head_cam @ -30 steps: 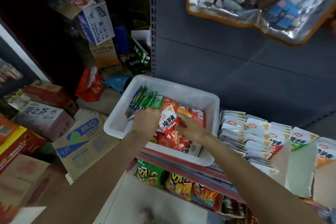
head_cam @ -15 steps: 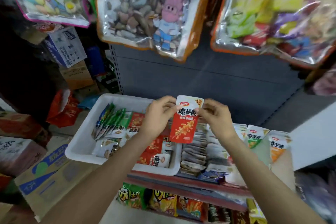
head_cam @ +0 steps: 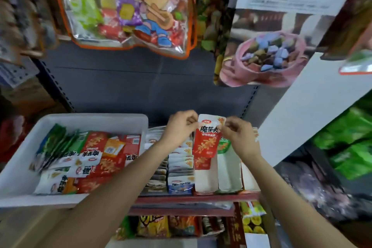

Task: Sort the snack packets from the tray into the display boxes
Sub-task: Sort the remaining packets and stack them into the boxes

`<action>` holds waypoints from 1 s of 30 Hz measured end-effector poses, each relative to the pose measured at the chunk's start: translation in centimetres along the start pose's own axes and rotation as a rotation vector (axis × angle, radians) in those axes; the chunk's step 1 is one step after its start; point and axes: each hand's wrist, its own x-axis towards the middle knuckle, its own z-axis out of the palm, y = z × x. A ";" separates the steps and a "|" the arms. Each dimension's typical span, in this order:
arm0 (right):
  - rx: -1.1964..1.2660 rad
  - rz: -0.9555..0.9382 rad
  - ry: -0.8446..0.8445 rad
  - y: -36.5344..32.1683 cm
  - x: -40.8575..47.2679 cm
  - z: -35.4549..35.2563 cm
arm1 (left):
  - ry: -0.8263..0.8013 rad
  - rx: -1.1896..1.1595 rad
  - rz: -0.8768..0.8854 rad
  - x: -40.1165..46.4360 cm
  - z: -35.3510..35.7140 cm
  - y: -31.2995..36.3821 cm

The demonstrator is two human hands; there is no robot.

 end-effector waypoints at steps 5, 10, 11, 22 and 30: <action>-0.024 0.064 -0.052 3.6 0.4 0.7 | 0.031 0.142 -0.032 0.2 1.5 -0.7; -0.222 0.014 -0.095 4.0 0.8 0.6 | 0.006 0.354 0.002 0.2 2.3 -0.8; -0.265 0.006 -0.129 4.0 0.8 0.6 | -0.030 0.425 -0.005 0.2 2.3 -0.8; -0.513 0.071 -0.247 5.5 0.5 2.6 | -0.091 0.658 -0.061 -0.5 3.4 -2.2; -0.522 -0.051 -0.159 0.7 -0.6 4.4 | 0.076 0.372 -0.037 -2.8 -0.6 -3.1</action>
